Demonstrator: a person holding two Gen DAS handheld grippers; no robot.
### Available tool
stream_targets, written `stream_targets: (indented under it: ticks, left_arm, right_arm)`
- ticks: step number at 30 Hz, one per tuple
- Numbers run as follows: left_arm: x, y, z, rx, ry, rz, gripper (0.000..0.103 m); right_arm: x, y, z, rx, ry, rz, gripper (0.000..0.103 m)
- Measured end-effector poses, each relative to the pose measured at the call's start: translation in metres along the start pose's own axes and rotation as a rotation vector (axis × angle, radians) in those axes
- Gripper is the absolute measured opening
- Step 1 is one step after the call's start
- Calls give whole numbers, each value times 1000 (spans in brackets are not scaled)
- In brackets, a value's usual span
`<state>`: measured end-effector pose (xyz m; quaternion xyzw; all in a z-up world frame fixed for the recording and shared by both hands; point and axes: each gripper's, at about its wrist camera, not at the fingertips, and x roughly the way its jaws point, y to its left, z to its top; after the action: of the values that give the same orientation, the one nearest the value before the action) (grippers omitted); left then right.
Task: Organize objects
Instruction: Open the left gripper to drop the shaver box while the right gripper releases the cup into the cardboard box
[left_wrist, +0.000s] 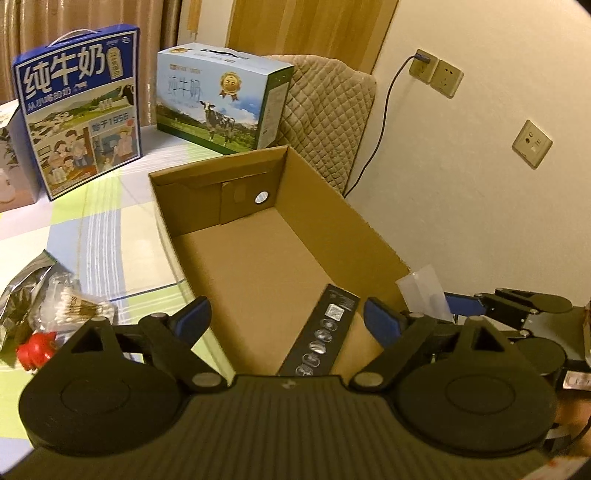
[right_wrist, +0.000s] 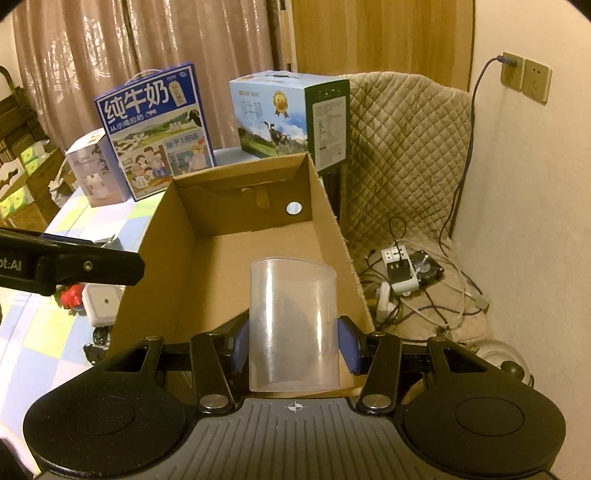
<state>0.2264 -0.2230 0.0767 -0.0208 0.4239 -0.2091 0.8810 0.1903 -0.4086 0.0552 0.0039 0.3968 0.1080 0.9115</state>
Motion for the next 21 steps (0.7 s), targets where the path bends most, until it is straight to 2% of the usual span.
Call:
stream_targets:
  ticks: [9, 13, 21]
  left_arm:
    - [-13, 10, -8, -11, -11, 9, 87]
    - [-17, 15, -10, -13, -16, 17, 88]
    - [-31, 29, -22, -40, -35, 35, 89]
  right_arm:
    - [-1, 8, 5, 11, -30, 26, 47]
    - [1, 5, 5, 50, -59, 42, 56]
    - [-14, 3, 3, 80, -83, 39, 56]
